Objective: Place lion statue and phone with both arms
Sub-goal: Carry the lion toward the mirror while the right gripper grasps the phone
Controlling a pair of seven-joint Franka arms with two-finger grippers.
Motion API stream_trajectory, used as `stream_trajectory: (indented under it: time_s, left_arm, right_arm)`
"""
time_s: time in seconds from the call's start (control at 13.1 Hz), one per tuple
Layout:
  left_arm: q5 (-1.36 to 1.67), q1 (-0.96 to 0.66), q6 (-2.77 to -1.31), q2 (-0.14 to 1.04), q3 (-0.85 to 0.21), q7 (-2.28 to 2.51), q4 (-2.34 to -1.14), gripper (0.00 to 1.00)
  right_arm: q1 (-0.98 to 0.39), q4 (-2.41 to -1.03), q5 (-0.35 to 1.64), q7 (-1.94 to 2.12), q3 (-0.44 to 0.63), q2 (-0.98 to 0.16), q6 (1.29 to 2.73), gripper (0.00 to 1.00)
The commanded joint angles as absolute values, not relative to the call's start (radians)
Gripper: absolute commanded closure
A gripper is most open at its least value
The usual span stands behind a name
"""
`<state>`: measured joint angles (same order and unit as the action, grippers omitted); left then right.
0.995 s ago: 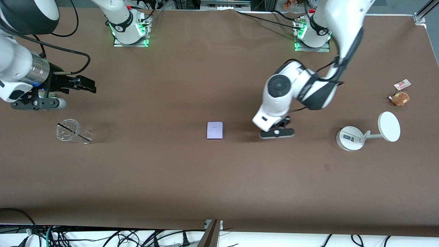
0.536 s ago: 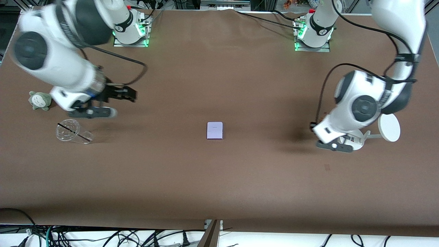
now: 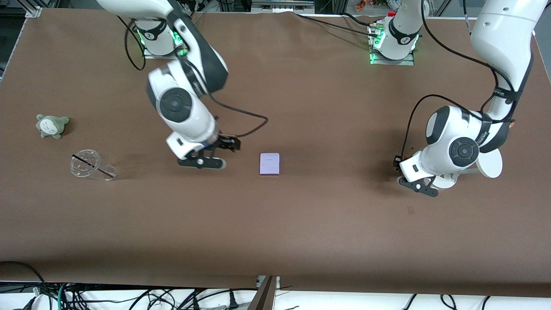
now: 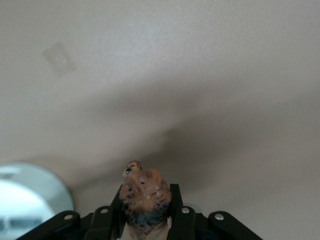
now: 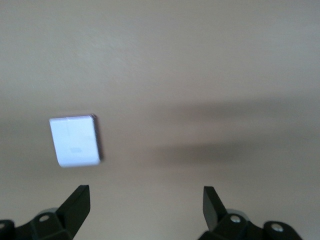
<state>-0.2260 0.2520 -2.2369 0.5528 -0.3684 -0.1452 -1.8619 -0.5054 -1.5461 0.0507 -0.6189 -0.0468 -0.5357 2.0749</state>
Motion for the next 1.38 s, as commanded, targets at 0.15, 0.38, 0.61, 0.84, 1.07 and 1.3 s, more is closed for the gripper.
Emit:
stream_trajectory:
  time_s: [0.15, 0.38, 0.61, 0.84, 1.07, 1.3]
  left_arm:
    - [-0.233, 0.281, -2.273, 0.56, -0.379, -0.216, -1.875, 0.98]
    - [-0.259, 0.285, -2.275, 0.568, -0.379, -0.242, -1.875, 0.99]
    - [-0.264, 0.284, -2.275, 0.572, -0.379, -0.244, -1.873, 0.97]
    - [-0.265, 0.284, -2.301, 0.583, -0.379, -0.245, -1.875, 0.96]
    - [-0.265, 0.285, -2.309, 0.591, -0.379, -0.253, -1.876, 0.96]
    - [-0.265, 0.287, -2.309, 0.592, -0.379, -0.253, -1.876, 0.53]
  right_arm:
    - [-0.572, -1.509, 0.061, -0.66, -0.037, -0.698, 2.285, 0.0]
    - [-0.627, -1.456, 0.054, -0.663, -0.037, -0.791, 2.36, 0.0]
    - [-0.676, -1.378, 0.043, -0.661, -0.029, -0.877, 2.395, 0.0]
    - [-0.689, -1.35, -0.038, -0.654, -0.028, -0.913, 2.396, 0.0]
    - [-0.695, -1.348, -0.063, -0.657, -0.028, -0.934, 2.407, 0.0]
    - [-0.693, -1.348, -0.064, -0.655, -0.028, -0.951, 2.456, 0.09]
